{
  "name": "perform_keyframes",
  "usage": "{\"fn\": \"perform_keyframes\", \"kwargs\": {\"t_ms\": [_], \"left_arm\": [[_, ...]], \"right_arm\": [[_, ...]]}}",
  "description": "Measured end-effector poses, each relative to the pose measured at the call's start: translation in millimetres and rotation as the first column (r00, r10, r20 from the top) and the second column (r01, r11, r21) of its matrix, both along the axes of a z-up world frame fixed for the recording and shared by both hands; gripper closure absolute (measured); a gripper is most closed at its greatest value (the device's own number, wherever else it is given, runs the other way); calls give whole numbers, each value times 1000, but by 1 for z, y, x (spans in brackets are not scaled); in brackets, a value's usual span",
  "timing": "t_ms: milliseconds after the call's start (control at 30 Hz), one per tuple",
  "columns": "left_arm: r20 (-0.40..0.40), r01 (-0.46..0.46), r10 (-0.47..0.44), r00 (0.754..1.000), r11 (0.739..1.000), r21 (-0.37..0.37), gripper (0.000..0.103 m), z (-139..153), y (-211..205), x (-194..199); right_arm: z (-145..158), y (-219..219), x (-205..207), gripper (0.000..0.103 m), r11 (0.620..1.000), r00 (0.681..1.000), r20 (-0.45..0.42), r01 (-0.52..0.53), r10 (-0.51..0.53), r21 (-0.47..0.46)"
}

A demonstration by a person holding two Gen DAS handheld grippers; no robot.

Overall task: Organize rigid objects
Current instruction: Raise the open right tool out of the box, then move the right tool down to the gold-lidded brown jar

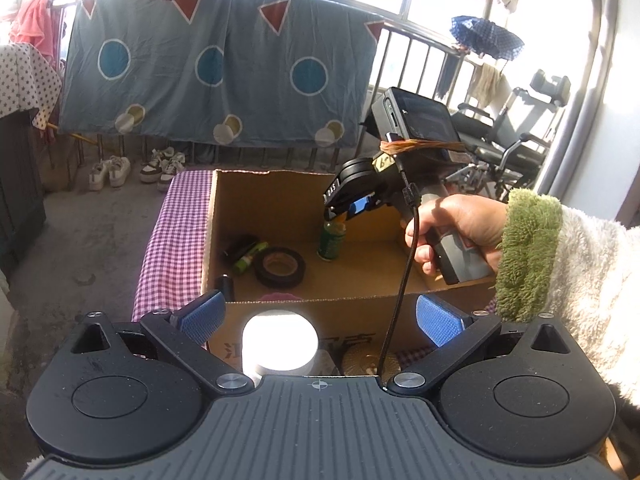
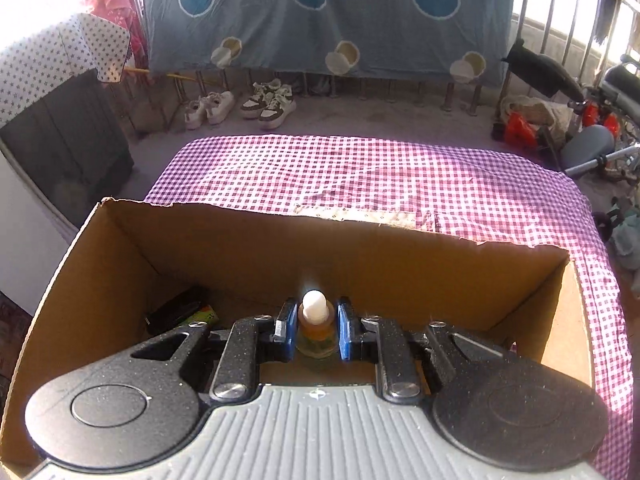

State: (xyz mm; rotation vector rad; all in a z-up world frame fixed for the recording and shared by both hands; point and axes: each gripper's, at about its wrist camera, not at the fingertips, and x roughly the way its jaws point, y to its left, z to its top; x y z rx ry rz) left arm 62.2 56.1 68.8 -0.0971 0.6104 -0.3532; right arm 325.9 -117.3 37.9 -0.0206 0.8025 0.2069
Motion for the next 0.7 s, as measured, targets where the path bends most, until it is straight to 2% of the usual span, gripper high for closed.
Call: {"fn": "perform_keyframes", "kwargs": {"t_ms": [100, 267, 300, 400, 500, 633, 700], "left_arm": [[0, -9, 9, 1000, 1000, 3, 1, 0, 1, -1], [4, -7, 7, 1000, 1000, 4, 1, -1, 3, -6], [5, -4, 3, 1000, 1000, 4, 1, 0, 3, -8], [5, 17, -17, 1000, 1000, -4, 1, 0, 3, -13], [7, 51, -51, 999, 999, -14, 1, -3, 4, -20], [-19, 110, -110, 994, 994, -4, 1, -11, -5, -26], [-34, 143, -142, 989, 989, 37, 1, -20, -15, -30]], "right_arm": [[6, -1, -6, 79, 1000, 1000, 5, -22, 22, 3], [33, -21, -38, 63, 996, 997, 59, -44, 40, 76], [41, -30, -51, 59, 994, 996, 78, -49, 41, 101], [62, -57, -93, 57, 981, 992, 115, -76, 56, 177], [74, -86, -145, 49, 963, 986, 154, -106, 68, 250], [64, -119, -211, 46, 927, 981, 181, -125, 63, 352], [47, -131, -232, 46, 900, 986, 159, -118, 54, 420]]}}
